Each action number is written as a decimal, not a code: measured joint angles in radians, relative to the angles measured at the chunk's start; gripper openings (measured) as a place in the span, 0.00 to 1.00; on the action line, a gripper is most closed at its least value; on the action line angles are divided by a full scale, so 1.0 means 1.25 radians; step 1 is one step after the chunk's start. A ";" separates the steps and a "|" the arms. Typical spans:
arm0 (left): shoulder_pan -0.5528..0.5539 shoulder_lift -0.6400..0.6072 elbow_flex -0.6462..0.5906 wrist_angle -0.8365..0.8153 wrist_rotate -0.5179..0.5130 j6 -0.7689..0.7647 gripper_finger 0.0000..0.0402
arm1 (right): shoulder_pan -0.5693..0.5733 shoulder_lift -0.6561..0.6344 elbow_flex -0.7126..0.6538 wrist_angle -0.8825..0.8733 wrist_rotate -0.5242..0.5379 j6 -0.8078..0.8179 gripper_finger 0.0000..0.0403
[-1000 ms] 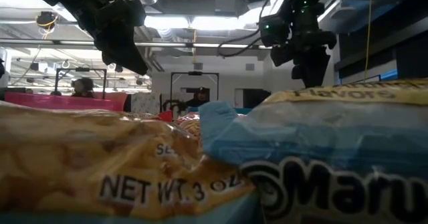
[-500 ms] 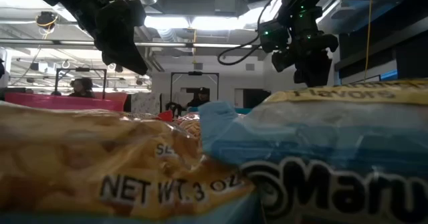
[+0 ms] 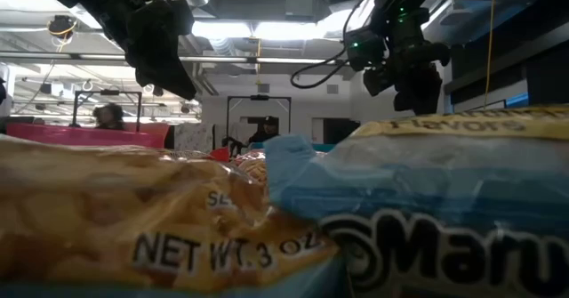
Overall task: Sort Maruchan noodles
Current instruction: Put the yellow noodle pack into the black bin
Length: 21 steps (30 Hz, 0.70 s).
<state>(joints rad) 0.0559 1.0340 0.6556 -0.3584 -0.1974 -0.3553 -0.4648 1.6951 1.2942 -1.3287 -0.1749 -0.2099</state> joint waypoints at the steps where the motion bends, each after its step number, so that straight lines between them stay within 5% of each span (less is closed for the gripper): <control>1: 0.000 0.000 0.000 0.000 0.000 0.000 0.17 | 0.000 -0.001 0.000 -0.009 0.000 0.001 0.01; 16: 0.000 0.000 0.000 0.000 -0.003 0.021 0.17 | 0.000 -0.103 0.000 -0.021 -0.011 0.108 0.00; 21: 0.000 0.000 0.000 0.000 -0.003 0.021 0.17 | 0.001 -0.140 0.000 -0.019 0.048 0.211 0.00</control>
<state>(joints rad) 0.0557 1.0340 0.6556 -0.3584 -0.2008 -0.3290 -0.4637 1.5201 1.2942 -1.3525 -0.1153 0.0542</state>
